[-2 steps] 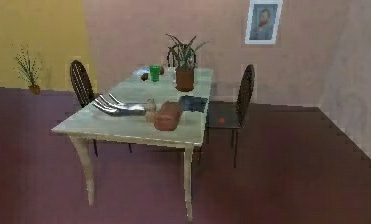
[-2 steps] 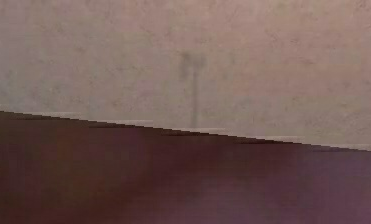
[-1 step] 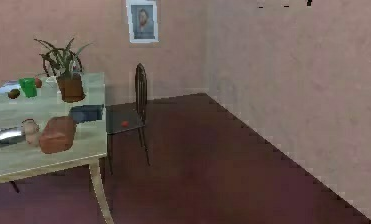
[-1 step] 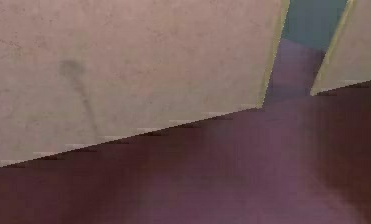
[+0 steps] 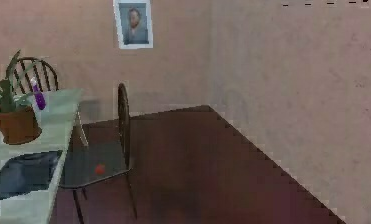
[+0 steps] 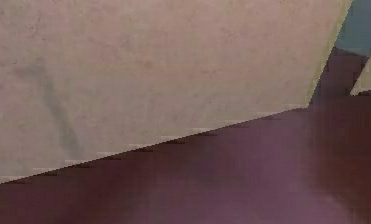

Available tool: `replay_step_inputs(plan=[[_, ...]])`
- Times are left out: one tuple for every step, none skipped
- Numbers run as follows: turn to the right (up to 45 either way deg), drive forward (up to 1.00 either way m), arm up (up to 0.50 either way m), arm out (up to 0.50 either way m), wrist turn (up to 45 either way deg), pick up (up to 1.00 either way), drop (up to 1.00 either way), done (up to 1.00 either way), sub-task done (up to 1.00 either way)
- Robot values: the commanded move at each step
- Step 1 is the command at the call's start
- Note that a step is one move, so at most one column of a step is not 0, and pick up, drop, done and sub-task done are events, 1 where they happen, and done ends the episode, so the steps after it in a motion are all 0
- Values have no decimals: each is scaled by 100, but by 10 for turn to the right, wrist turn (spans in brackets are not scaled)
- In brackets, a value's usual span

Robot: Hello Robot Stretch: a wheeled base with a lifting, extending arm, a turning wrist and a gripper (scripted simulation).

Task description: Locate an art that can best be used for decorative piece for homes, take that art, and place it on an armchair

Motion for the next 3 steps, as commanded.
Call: replay_step_inputs(plan=[[-450, 0, 0, 0, 0, 0, 0, 0, 0], [-450, 0, 0, 0, 0, 0, 0, 0, 0], [-450, 0, 0, 0, 0, 0, 0, 0, 0]])
